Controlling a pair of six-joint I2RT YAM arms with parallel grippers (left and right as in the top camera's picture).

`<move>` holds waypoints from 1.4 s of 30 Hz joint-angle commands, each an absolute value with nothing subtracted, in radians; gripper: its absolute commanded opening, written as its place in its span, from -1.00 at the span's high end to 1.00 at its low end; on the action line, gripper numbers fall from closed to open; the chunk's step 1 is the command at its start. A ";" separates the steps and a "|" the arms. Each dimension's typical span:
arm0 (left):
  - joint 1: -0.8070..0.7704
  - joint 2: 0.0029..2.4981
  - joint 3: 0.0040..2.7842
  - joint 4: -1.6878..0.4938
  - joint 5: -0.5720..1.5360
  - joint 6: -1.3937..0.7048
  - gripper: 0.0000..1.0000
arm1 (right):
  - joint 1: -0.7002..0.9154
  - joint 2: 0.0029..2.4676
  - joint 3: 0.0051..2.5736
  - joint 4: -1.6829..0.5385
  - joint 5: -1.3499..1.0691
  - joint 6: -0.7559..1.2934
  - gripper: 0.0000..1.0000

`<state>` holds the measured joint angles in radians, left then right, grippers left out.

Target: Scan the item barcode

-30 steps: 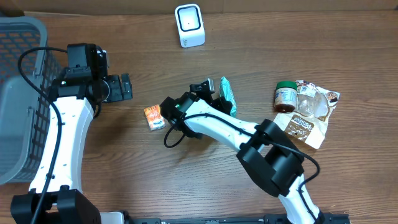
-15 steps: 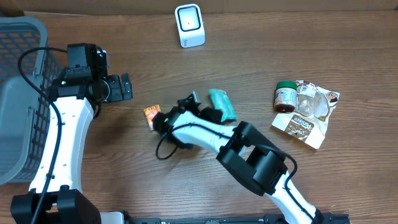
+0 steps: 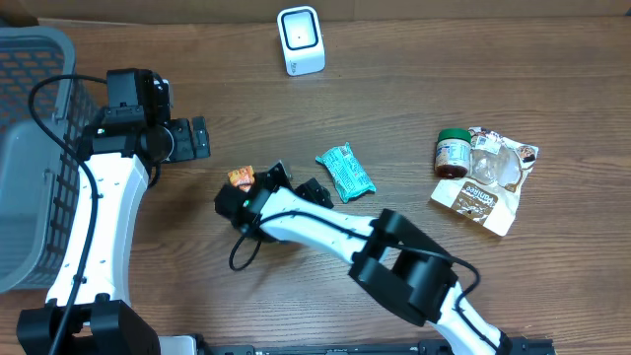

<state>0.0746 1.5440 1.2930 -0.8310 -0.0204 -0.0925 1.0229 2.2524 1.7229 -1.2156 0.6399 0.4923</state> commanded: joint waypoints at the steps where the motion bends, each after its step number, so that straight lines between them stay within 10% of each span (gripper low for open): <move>1: 0.078 1.551 1.292 -0.831 -0.030 -0.063 -0.99 | 0.941 2.114 1.780 -1.193 0.468 0.491 -0.53; 8: 0.078 1.551 1.292 -0.831 -0.030 -0.063 -0.99 | 0.686 2.041 1.777 -1.187 0.043 0.693 -0.12; 15: 0.078 1.551 1.292 -0.831 -0.030 -0.063 -0.99 | 0.558 2.044 1.625 -1.044 -0.194 0.821 -0.23; 42: 0.078 1.551 1.292 -0.831 -0.030 -0.063 -0.99 | 0.563 2.044 1.438 -1.011 0.080 0.482 -0.29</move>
<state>0.0746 1.5440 1.2930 -0.8307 -0.0208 -0.0925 0.5816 2.0506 1.4555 -1.0199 -0.0128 0.5835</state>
